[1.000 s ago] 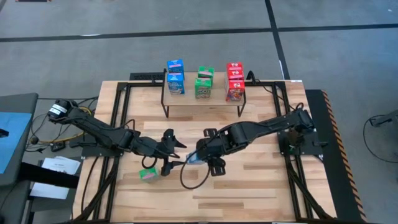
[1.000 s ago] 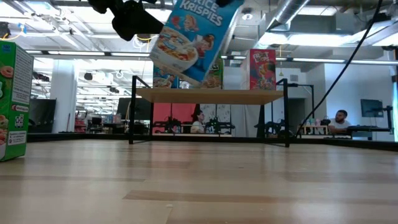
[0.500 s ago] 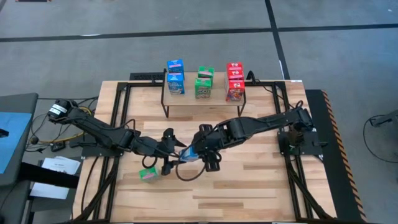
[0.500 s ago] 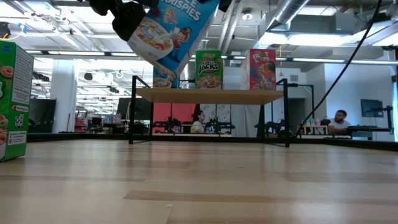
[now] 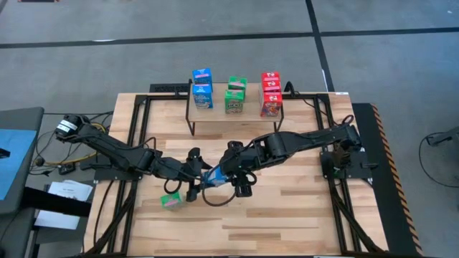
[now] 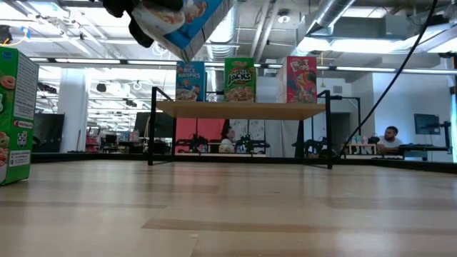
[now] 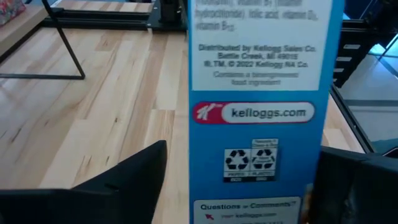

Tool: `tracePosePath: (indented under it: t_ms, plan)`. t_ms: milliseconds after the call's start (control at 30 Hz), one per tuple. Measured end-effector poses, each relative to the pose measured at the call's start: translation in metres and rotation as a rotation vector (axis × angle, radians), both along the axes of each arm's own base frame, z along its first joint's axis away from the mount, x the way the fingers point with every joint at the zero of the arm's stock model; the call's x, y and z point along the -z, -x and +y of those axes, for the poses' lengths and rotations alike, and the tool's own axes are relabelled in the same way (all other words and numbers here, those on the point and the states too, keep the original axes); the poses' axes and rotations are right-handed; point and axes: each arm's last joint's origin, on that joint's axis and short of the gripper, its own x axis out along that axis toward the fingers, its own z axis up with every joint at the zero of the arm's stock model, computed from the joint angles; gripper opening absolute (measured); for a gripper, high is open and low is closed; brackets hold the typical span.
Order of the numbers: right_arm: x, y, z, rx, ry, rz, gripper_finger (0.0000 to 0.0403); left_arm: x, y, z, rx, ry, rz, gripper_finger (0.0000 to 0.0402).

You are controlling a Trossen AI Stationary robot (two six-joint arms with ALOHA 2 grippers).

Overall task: Stack cereal on shelf
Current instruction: Put the blue cereal box on the shelf aligned with the other blue cereal boxes

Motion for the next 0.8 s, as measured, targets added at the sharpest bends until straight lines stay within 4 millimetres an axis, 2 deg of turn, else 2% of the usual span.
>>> tracePosePath:
  t_ms: [367, 600, 800]
  plan:
    - [0.0038, 0.003, -0.0007, 0.007, 0.007, 0.05, 0.0214, -0.0001, 0.0, -0.0001, 0.007, -0.01, 0.0, 0.0208]
    - [0.0038, 0.003, -0.0007, 0.007, 0.007, 0.051, 0.0214, -0.0001, 0.0, -0.0001, 0.007, -0.01, 0.0, 0.0186]
    - [0.0039, 0.0029, -0.0007, 0.029, -0.01, 0.054, 0.0214, -0.0001, 0.0, -0.0001, 0.007, -0.009, 0.0, 0.0184]
